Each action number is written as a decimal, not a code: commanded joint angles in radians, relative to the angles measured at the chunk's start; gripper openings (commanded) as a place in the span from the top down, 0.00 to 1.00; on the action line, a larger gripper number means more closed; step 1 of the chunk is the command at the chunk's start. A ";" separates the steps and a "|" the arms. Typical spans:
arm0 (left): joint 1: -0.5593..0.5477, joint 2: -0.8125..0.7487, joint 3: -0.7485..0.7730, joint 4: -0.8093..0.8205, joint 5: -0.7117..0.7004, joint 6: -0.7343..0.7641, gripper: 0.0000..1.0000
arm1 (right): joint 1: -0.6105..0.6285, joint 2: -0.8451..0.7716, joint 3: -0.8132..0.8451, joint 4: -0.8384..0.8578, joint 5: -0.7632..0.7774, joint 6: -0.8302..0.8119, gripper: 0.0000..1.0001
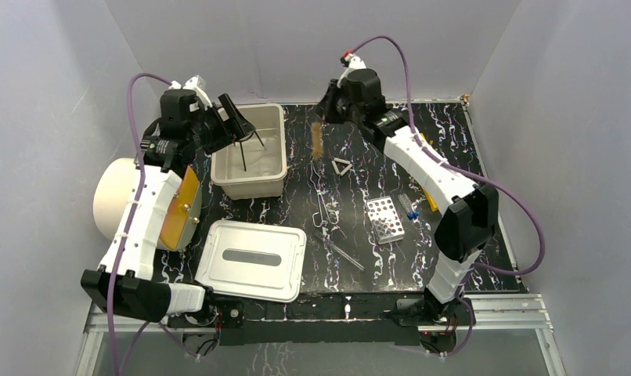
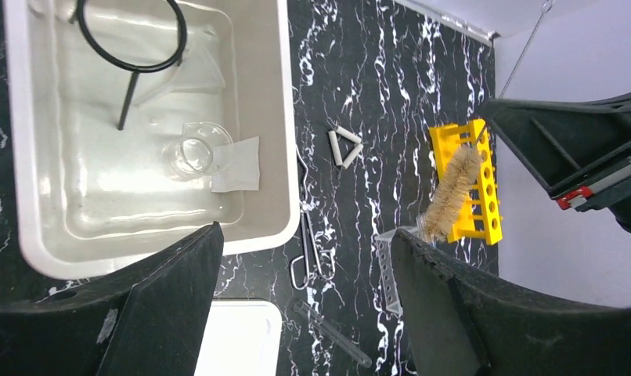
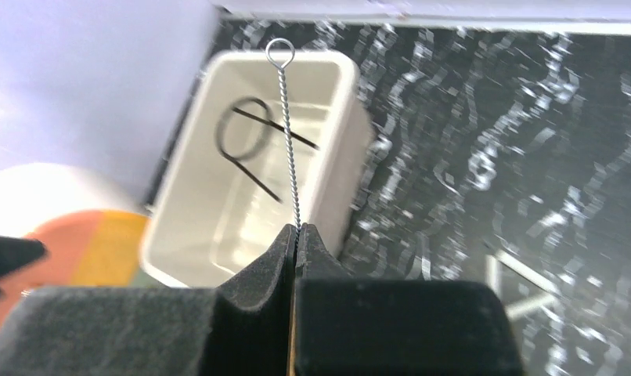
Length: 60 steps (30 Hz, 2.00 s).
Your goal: Organize the chemistry lab equipment
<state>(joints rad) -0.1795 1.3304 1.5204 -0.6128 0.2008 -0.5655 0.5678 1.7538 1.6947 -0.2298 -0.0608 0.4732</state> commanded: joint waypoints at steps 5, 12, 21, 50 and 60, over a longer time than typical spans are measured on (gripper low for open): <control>0.000 -0.125 -0.025 0.013 -0.103 0.006 0.22 | 0.175 0.193 0.343 -0.094 0.235 0.232 0.96; -0.001 -0.168 0.000 -0.071 -0.295 0.038 0.22 | 0.269 0.386 0.603 -0.257 0.404 0.233 0.95; -0.029 -0.182 0.005 -0.089 -0.397 0.072 0.18 | 0.326 0.623 0.861 -0.368 0.545 0.023 0.93; -0.057 -0.156 -0.003 -0.064 -0.346 0.085 0.14 | 0.339 0.486 0.761 -0.329 0.452 -0.092 0.56; -0.062 -0.157 -0.027 -0.023 -0.233 0.092 0.02 | 0.252 0.145 0.337 -0.263 0.375 -0.110 0.40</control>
<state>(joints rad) -0.2333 1.1858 1.4986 -0.6830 -0.1257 -0.4904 0.8818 2.0296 2.1468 -0.5533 0.3389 0.3763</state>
